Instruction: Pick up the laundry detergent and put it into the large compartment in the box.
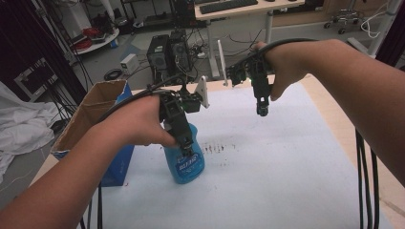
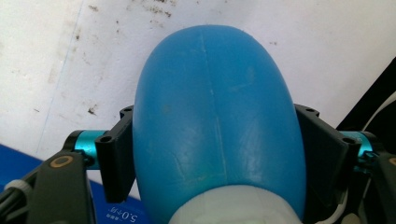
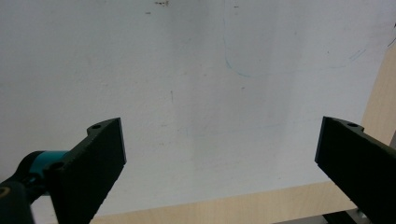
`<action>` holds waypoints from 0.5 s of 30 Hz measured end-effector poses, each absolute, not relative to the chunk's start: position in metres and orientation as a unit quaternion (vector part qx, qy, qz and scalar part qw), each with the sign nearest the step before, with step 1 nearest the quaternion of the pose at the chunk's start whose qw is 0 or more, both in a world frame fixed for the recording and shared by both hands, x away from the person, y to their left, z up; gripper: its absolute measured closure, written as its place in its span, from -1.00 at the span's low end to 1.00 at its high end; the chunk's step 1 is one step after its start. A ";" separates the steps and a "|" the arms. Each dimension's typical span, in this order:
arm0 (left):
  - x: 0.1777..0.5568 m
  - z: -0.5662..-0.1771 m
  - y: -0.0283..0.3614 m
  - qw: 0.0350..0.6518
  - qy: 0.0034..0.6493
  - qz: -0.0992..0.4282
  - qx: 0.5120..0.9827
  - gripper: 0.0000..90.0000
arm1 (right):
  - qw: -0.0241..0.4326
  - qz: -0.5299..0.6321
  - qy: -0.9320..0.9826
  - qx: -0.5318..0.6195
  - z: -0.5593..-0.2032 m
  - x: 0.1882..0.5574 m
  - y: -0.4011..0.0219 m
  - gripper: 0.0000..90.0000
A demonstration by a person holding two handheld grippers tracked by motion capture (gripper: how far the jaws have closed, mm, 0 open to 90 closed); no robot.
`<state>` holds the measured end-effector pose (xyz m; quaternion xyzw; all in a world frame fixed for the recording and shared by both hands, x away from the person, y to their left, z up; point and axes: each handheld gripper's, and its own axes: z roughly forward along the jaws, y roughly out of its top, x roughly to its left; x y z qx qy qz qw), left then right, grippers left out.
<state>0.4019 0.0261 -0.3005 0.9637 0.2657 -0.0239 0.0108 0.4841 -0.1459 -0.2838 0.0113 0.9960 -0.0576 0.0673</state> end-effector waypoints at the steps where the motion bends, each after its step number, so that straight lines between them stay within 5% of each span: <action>1: 0.402 -0.300 0.026 0.011 0.266 -0.024 0.964 -0.43 | 0.067 -0.058 0.996 0.014 -0.284 0.484 -0.146 -0.98; 15: 0.402 -0.300 0.026 0.004 0.273 -0.012 0.962 -0.17 | 0.068 -0.058 0.996 0.010 -0.285 0.484 -0.145 -0.98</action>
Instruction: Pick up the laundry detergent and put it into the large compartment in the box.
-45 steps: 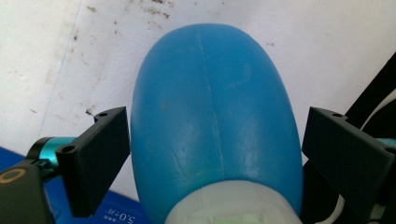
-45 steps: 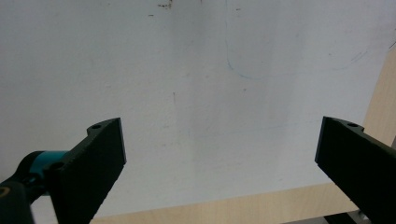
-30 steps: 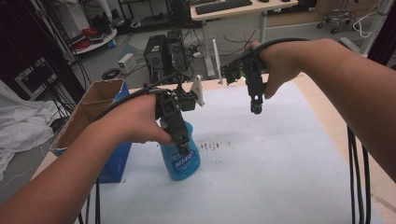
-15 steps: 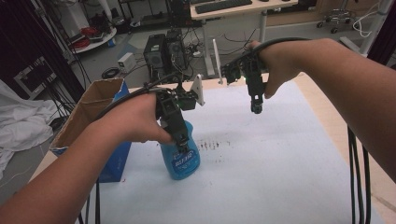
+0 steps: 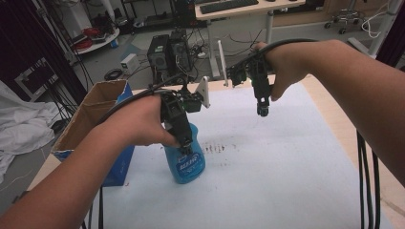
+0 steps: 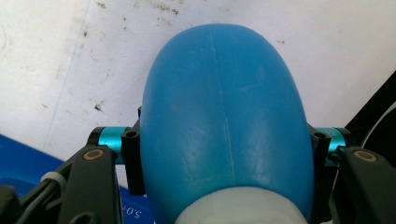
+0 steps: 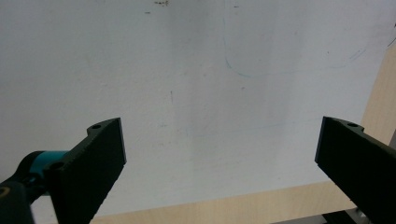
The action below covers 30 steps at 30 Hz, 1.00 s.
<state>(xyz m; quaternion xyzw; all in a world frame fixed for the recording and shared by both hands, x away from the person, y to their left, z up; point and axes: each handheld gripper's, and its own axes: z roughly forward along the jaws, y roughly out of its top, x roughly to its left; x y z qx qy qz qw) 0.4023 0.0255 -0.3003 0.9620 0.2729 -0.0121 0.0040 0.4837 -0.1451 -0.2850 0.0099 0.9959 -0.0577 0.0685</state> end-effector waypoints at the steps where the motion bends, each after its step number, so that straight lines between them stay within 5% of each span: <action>1: 0.402 -0.300 0.026 0.004 0.273 -0.012 0.962 -0.16 | 0.068 -0.058 0.996 0.010 -0.285 0.484 -0.145 -0.98; 16: 0.397 -0.272 0.037 0.022 0.266 -0.023 0.963 -0.16 | 0.071 -0.060 0.996 0.008 -0.284 0.480 -0.144 -0.98; 30: 0.395 -0.173 0.079 0.029 0.304 -0.006 0.952 -0.16 | 0.075 -0.054 0.996 0.007 -0.283 0.476 -0.141 -0.98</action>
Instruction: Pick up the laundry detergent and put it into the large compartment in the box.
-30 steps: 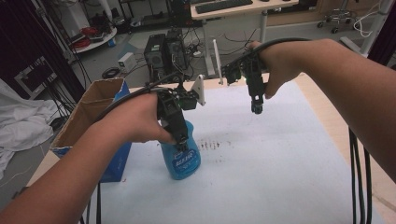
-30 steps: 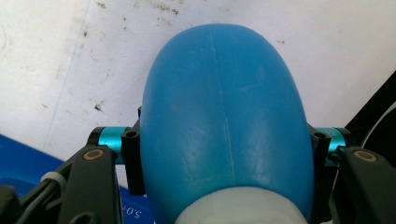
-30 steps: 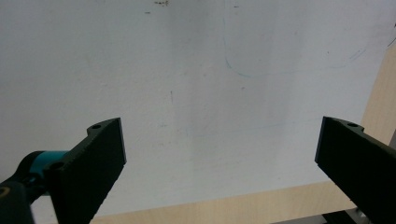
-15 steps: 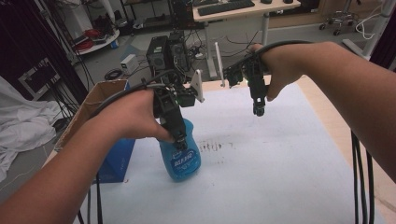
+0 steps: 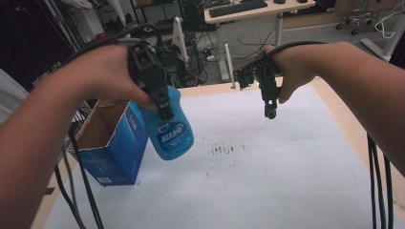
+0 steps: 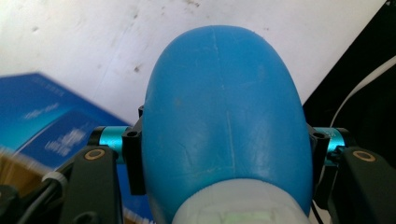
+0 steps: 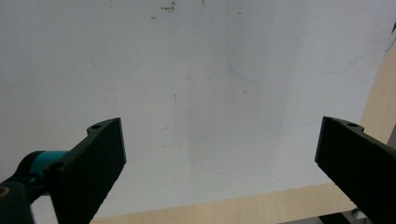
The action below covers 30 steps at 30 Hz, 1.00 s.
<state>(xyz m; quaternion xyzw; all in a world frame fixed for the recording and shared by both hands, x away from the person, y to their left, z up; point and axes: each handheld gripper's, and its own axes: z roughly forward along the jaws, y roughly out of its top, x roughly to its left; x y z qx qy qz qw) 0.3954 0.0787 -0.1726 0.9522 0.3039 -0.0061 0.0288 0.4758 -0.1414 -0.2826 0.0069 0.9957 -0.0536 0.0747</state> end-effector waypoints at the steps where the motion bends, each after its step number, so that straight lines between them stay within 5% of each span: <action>1: 0.394 -0.159 0.089 0.034 0.314 -0.010 0.949 -0.16 | 0.075 -0.054 0.996 -0.001 -0.282 0.475 -0.142 -0.98; 13: 0.389 -0.102 0.148 0.026 0.373 0.001 0.927 -0.16 | 0.070 -0.054 0.996 0.003 -0.281 0.474 -0.147 -0.98; 30: 0.410 -0.100 0.222 0.031 0.479 0.001 0.878 -0.16 | 0.065 -0.057 0.996 -0.002 -0.285 0.474 -0.140 -0.98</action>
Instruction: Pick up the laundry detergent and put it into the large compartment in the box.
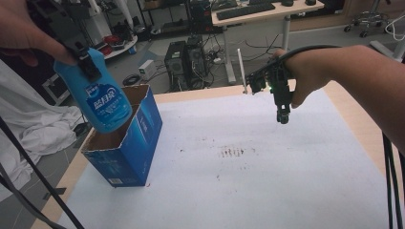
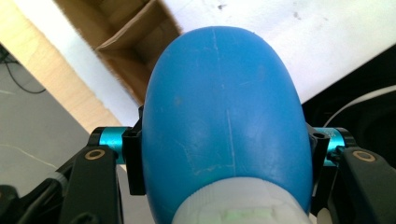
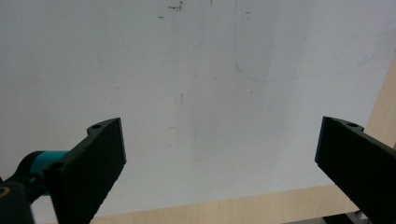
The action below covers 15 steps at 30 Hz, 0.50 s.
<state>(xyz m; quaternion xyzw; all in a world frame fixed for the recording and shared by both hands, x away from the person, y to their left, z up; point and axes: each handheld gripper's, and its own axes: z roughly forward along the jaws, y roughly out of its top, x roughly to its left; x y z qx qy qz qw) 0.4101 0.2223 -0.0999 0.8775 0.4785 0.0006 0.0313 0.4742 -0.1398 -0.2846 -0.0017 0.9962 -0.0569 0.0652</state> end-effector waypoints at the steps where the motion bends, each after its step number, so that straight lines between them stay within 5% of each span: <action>1: 0.410 -0.100 0.222 0.031 0.479 0.001 0.878 -0.16 | 0.065 -0.057 0.996 -0.002 -0.285 0.474 -0.140 -0.98; 15: 0.426 -0.136 0.246 0.021 0.478 -0.001 0.878 -0.16 | 0.067 -0.060 0.996 0.004 -0.285 0.477 -0.143 -0.98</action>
